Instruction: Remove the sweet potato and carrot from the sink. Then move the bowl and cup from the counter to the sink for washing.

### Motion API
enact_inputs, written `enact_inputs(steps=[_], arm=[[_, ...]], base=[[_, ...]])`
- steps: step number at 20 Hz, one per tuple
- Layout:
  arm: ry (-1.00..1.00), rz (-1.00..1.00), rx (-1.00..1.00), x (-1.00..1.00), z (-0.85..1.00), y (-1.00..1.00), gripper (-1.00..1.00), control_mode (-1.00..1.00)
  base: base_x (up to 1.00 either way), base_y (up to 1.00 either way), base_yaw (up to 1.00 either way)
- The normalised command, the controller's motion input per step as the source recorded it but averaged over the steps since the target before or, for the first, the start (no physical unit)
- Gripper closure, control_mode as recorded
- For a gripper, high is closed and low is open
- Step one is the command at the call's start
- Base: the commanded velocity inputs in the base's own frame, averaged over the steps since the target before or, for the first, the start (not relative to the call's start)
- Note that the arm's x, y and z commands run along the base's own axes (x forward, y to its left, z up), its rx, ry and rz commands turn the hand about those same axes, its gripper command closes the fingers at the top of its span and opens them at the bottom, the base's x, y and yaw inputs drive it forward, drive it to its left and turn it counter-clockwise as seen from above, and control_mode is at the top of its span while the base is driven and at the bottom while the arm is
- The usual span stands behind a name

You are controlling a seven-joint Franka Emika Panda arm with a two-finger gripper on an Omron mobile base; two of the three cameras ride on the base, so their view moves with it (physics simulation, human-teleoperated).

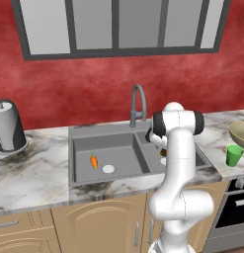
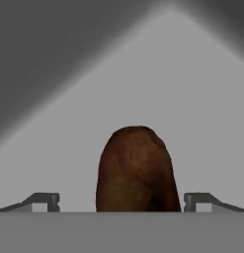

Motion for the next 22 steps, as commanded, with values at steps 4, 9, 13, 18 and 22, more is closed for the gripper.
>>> enact_inputs(steps=[4,9,13,18,22], arm=[[0.01,-0.04,0.00,0.06,-0.21,-0.05,1.00,-1.00],[0.02,-0.03,0.00,0.06,-0.19,-0.07,1.00,-1.00],[0.04,-0.01,0.00,-0.01,-0.13,-0.13,1.00,-1.00],[0.02,0.00,0.04,-0.12,0.01,-0.02,1.00,-1.00],[0.00,0.04,0.11,-0.19,0.23,-0.04,1.00,-1.00]], base=[[0.00,0.00,0.00],[0.00,0.00,0.00],[0.00,0.00,0.00],[0.00,0.00,0.00],[0.00,0.00,0.00]])
